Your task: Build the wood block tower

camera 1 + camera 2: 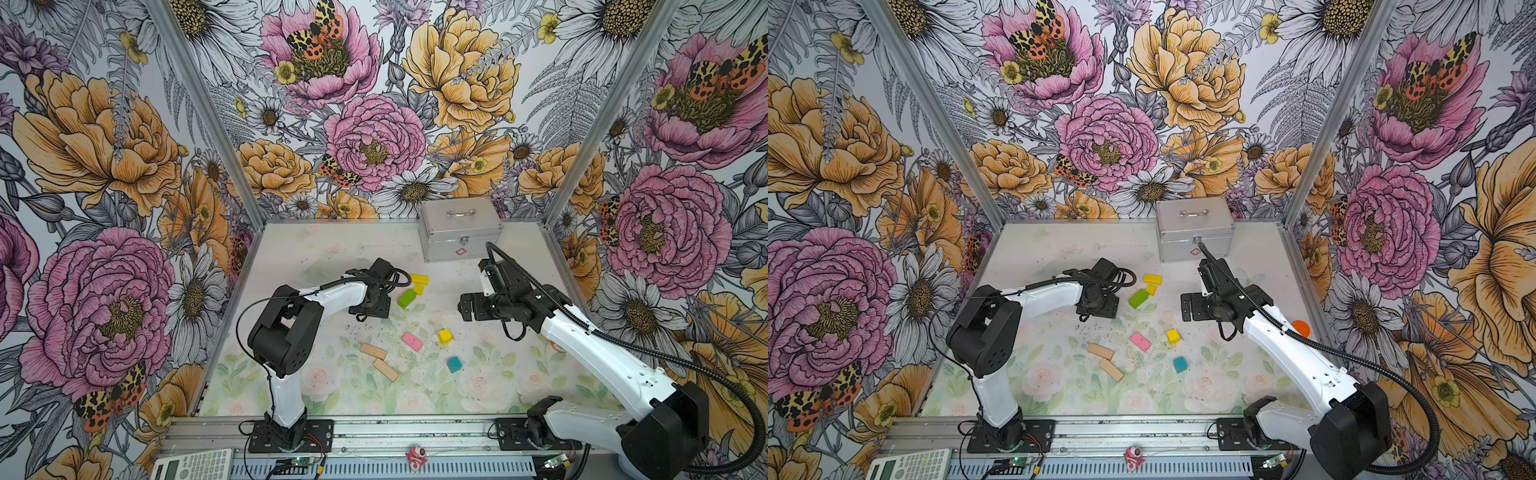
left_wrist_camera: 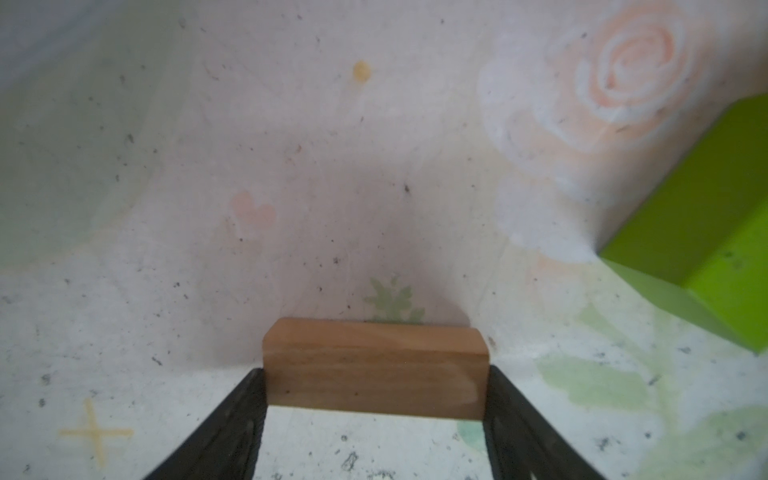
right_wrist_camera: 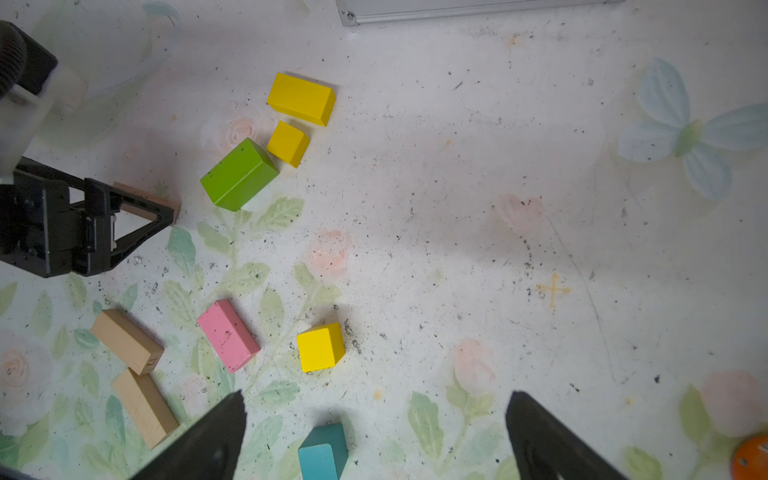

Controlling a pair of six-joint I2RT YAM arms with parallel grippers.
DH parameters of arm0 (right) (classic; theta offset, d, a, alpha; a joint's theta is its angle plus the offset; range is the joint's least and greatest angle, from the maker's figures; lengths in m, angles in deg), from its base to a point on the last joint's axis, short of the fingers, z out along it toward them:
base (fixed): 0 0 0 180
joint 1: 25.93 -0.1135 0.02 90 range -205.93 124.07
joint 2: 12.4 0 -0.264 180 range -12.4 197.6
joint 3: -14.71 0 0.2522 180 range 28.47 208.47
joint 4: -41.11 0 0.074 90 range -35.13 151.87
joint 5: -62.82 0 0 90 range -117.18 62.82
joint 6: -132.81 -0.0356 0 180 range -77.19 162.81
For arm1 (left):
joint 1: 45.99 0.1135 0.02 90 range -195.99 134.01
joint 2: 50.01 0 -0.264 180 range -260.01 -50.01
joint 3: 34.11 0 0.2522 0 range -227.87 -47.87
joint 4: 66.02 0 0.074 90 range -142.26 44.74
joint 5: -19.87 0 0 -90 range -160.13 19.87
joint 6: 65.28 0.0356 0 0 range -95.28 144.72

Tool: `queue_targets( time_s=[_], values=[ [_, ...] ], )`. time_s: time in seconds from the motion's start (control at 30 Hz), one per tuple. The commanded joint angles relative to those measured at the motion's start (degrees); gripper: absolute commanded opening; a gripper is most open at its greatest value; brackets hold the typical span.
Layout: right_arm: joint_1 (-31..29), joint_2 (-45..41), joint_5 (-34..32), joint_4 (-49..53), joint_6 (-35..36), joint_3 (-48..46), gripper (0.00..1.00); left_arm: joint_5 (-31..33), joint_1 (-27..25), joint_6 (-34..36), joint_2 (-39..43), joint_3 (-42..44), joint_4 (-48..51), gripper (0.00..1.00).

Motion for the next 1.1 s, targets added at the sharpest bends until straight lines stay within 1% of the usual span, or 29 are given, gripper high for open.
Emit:
queue_targets(
  time_s=[0.0, 0.17, 0.2, 0.27, 0.4, 0.57, 0.63, 0.7, 0.83, 0.9, 0.97, 1.07],
  values=[
    [0.5, -0.6, 1.5, -0.3, 1.0, 1.6, 1.0, -0.9, 0.1, 0.1, 0.3, -1.8, -0.8, 0.73],
    [0.5, -2.3, 2.1, -0.3, 1.2, 1.3, 1.0, 0.8, -1.7, -0.2, 1.6, -1.9, -0.7, 0.79],
    [0.5, -2.5, 2.2, -0.3, 1.1, 1.2, 1.0, 1.0, -2.0, -0.4, 4.0, -1.9, -0.7, 0.81],
    [0.5, -3.1, 2.7, -0.2, 0.9, 1.1, 1.0, 1.1, -2.5, -0.9, 5.7, -1.4, -0.6, 0.84],
    [0.5, -4.0, 2.8, -0.1, 0.5, 0.7, 1.0, 0.0, -2.6, -1.7, 8.5, 0.2, -0.6, 0.85],
    [0.5, -5.5, 3.3, 0.2, -0.2, 0.5, 1.0, 1.6, -3.1, -3.6, 11.7, 2.8, 0.4, 0.84],
    [0.5, -5.9, 3.3, 0.4, -0.6, 0.4, 1.0, 3.2, -4.4, -5.4, 15.0, 4.9, 1.7, 0.83],
    [0.3, -6.1, 3.5, 0.5, -0.7, 0.2, 1.0, 5.4, -6.3, -8.0, 19.8, 9.0, 2.0, 0.84],
    [-0.6, -6.1, 3.9, 0.4, -0.6, -0.3, 1.0, 5.9, -11.4, -14.0, 30.1, 18.2, 2.1, 0.87],
    [-1.1, -6.0, 3.9, 0.4, -0.4, -0.3, 1.0, 6.0, -14.0, -16.0, 33.5, 21.3, 2.1, 0.89],
    [-1.6, -6.1, 4.0, 0.4, -0.3, -0.2, 1.0, 6.1, -15.8, -17.5, 35.7, 23.6, 1.9, 0.91],
    [-2.3, -6.4, 3.9, 0.4, -0.5, -0.2, 1.0, 5.9, -17.0, -17.2, 35.9, 24.9, 1.9, 0.93]
  ],
)
